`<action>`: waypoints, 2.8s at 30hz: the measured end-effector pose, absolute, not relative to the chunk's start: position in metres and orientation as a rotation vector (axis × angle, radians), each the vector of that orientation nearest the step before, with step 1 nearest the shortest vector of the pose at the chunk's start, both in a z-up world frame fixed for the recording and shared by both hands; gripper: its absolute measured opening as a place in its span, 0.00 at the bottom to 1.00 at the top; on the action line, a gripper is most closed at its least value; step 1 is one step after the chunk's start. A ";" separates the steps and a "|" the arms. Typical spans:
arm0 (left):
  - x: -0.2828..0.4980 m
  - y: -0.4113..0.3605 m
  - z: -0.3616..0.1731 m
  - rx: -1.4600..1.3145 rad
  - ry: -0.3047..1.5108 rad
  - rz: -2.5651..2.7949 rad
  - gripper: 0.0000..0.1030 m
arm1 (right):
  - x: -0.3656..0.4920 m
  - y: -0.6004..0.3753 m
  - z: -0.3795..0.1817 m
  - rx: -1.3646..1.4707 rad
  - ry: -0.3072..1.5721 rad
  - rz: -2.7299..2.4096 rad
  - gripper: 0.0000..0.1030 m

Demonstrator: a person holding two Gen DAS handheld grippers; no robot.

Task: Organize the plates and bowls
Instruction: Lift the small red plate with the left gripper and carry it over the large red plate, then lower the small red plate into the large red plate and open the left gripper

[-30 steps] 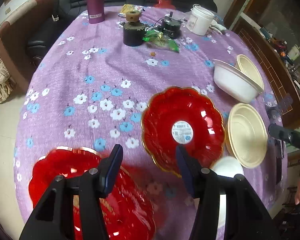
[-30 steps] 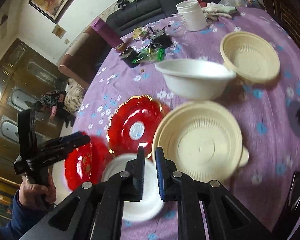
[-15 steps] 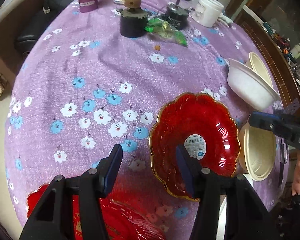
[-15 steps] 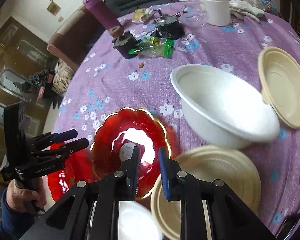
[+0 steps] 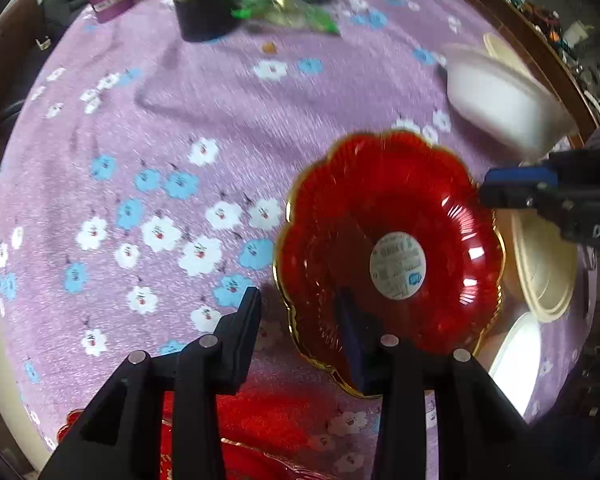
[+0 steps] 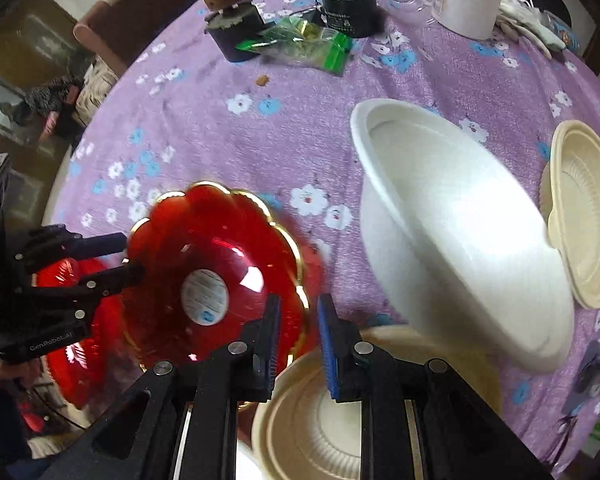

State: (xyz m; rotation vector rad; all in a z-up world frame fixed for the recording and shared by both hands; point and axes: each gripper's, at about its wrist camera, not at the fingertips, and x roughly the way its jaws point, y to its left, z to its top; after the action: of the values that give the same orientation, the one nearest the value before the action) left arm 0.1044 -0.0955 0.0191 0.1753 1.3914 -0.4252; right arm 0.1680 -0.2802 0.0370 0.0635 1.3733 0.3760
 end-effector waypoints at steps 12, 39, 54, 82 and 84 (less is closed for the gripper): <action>0.108 -0.092 0.026 0.130 1.330 -0.391 0.28 | 0.164 -0.273 0.031 0.087 1.365 0.379 0.15; 0.096 -0.074 0.081 0.114 1.215 -0.334 0.28 | 0.135 -0.279 0.092 0.268 1.203 0.406 0.15; 0.062 -0.058 0.099 0.095 1.190 -0.293 0.29 | 0.110 -0.266 0.105 0.270 1.181 0.454 0.15; -0.024 0.059 0.096 -0.025 1.216 -0.082 0.32 | 0.068 -0.148 0.084 0.164 1.267 0.675 0.16; -0.029 0.066 0.093 -0.034 1.221 -0.070 0.32 | 0.065 -0.139 0.081 0.150 1.275 0.685 0.16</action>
State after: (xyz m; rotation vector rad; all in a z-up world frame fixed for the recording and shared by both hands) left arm -0.0285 0.0662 0.0925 -0.0344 1.2207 -0.0703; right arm 0.0650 -0.1393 0.0811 0.1498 1.2752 0.6848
